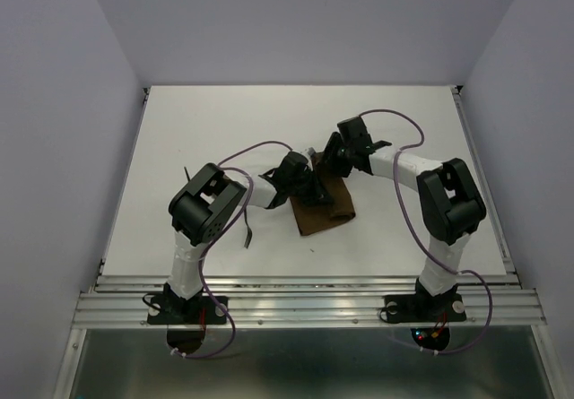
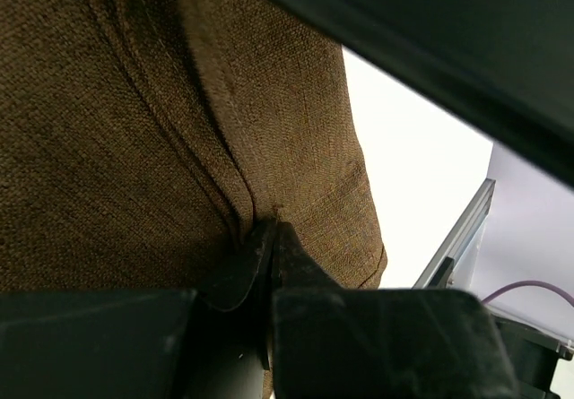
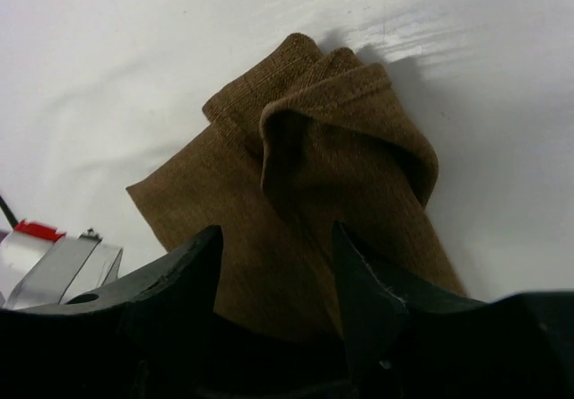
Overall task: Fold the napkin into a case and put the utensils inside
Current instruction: Fold the lower triangle-folded napkin at the center of the board.
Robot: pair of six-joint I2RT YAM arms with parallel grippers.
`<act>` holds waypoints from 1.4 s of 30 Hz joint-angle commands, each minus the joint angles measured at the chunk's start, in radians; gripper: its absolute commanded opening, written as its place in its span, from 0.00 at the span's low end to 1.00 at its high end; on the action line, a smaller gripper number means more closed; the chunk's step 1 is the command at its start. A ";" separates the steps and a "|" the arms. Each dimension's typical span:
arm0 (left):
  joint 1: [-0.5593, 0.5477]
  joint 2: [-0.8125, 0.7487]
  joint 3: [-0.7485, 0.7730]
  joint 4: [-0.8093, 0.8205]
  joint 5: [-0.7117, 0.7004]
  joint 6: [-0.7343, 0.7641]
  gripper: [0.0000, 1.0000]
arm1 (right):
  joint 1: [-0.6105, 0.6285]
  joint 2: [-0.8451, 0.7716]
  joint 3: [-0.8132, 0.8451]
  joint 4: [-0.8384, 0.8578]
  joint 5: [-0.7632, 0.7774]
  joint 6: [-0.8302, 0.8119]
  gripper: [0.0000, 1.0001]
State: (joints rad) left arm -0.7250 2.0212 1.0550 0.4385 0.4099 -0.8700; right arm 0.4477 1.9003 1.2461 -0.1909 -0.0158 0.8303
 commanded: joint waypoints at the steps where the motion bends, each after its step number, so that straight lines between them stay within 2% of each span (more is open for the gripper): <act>1: -0.004 0.022 -0.032 -0.050 -0.042 0.032 0.07 | 0.009 -0.135 -0.036 -0.045 0.003 -0.036 0.61; 7: -0.002 0.016 -0.038 -0.067 -0.052 0.055 0.06 | 0.009 -0.279 -0.152 -0.074 0.048 -0.057 0.62; 10: -0.004 0.013 -0.039 -0.072 -0.051 0.063 0.06 | 0.009 -0.325 -0.203 -0.073 0.048 -0.062 0.57; 13: -0.004 0.008 -0.041 -0.073 -0.049 0.069 0.06 | 0.009 -0.374 -0.264 -0.071 0.034 -0.074 0.26; 14: -0.002 0.007 -0.039 -0.075 -0.049 0.074 0.06 | 0.009 -0.391 -0.293 -0.070 0.028 -0.082 0.10; 16: -0.002 0.007 -0.035 -0.083 -0.052 0.080 0.06 | 0.009 -0.406 -0.322 -0.058 -0.008 -0.086 0.01; 26: -0.002 -0.004 -0.010 -0.122 -0.071 0.106 0.06 | 0.009 -0.442 -0.494 0.060 -0.191 -0.134 0.01; 33: -0.002 -0.009 0.008 -0.144 -0.079 0.123 0.06 | 0.009 -0.379 -0.537 0.084 -0.167 -0.155 0.01; 42: -0.002 -0.019 0.048 -0.187 -0.056 0.155 0.07 | 0.009 -0.403 -0.495 0.010 -0.112 -0.183 0.01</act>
State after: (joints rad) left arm -0.7273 2.0201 1.0893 0.3759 0.4088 -0.7826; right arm 0.4477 1.5169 0.7204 -0.1566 -0.1658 0.6796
